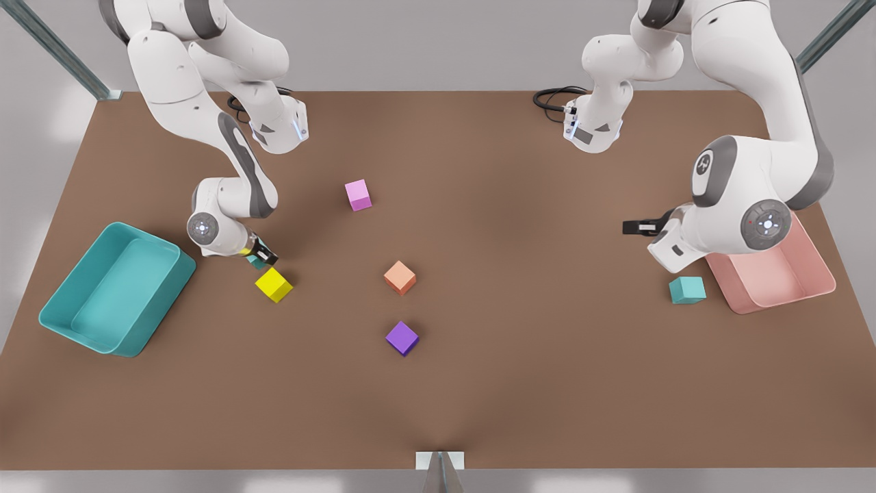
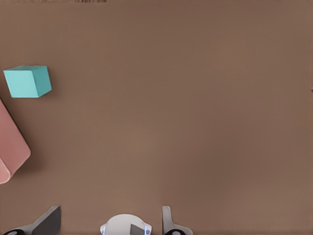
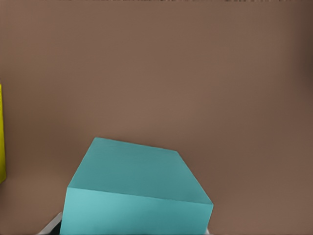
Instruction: Stack the two blue cubes on top of each other
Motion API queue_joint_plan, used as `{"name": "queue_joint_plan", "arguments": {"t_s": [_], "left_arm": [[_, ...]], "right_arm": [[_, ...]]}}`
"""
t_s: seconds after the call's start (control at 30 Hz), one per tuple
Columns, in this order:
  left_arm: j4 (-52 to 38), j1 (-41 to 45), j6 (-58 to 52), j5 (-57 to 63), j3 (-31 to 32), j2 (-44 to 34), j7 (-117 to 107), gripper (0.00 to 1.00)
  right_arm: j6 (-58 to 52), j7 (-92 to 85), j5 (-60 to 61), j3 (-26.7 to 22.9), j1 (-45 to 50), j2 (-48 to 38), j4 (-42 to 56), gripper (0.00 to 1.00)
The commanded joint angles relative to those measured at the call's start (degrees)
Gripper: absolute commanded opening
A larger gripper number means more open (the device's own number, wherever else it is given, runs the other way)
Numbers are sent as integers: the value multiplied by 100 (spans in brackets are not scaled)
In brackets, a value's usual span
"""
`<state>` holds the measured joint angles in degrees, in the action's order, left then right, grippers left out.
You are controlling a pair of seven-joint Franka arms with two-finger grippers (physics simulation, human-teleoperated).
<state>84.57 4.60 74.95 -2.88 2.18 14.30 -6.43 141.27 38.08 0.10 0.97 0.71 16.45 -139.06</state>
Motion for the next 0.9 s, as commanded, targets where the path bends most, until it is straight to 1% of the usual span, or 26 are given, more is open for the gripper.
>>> {"name": "queue_joint_plan", "arguments": {"t_s": [0.0, 0.03, 0.13, 0.27, 0.37, 0.43, 0.5, 0.57, 0.63, 0.7, 0.73, 0.8, 0.83, 0.87], "left_arm": [[-2, 6, 55, -11, 2, -6, 19, 100], [-2, 15, 55, -11, 10, -6, 19, 100], [-2, -20, 55, -222, 90, -6, 10, 100], [-2, -29, 37, -204, 98, -15, 10, 100], [-2, -29, 28, -204, 98, -15, 10, 100], [-2, -38, 28, -169, 89, -15, 2, 100], [-2, -64, 20, -178, 81, -6, 28, 100], [-117, -82, 20, -169, 54, -15, 19, 100], [-169, -73, 20, -143, 54, -15, -129, 100], [-169, -64, 55, -37, 37, 3, -438, 100], [-169, -125, 64, -46, 28, 3, -429, 100], [-169, -257, 266, -37, 28, 37, -455, 100], [-169, -538, 266, -72, -7, 73, -132, 100], [-12, -696, 572, -11, -16, 55, 186, 100]], "right_arm": [[138, -354, 8, 0, 0, 7, 10, 87], [138, -416, 16, 0, 0, 7, 10, 80], [120, -442, 17, 0, -44, -37, 28, 74], [-284, -626, 113, 0, -106, -327, 10, 74], [-486, -793, 219, -9, -176, -503, -60, 72], [-882, -864, 263, -9, -203, -766, -69, 72], [-970, -925, 544, -9, -141, -889, -7, 72], [-970, -899, 922, 0, 289, -1021, 142, 72], [-970, -838, 1474, -9, 895, -1013, 493, 72], [-882, -188, 1967, -9, 1792, -881, 950, 72], [-847, 347, 1985, -9, 2160, -749, 1178, 72], [-540, 1226, 2073, -9, 2784, -188, 1767, 72], [-285, 1788, 2108, -9, 3180, 304, 2259, 72], [-144, 2456, 2108, -18, 3549, 665, 2699, 72]]}}
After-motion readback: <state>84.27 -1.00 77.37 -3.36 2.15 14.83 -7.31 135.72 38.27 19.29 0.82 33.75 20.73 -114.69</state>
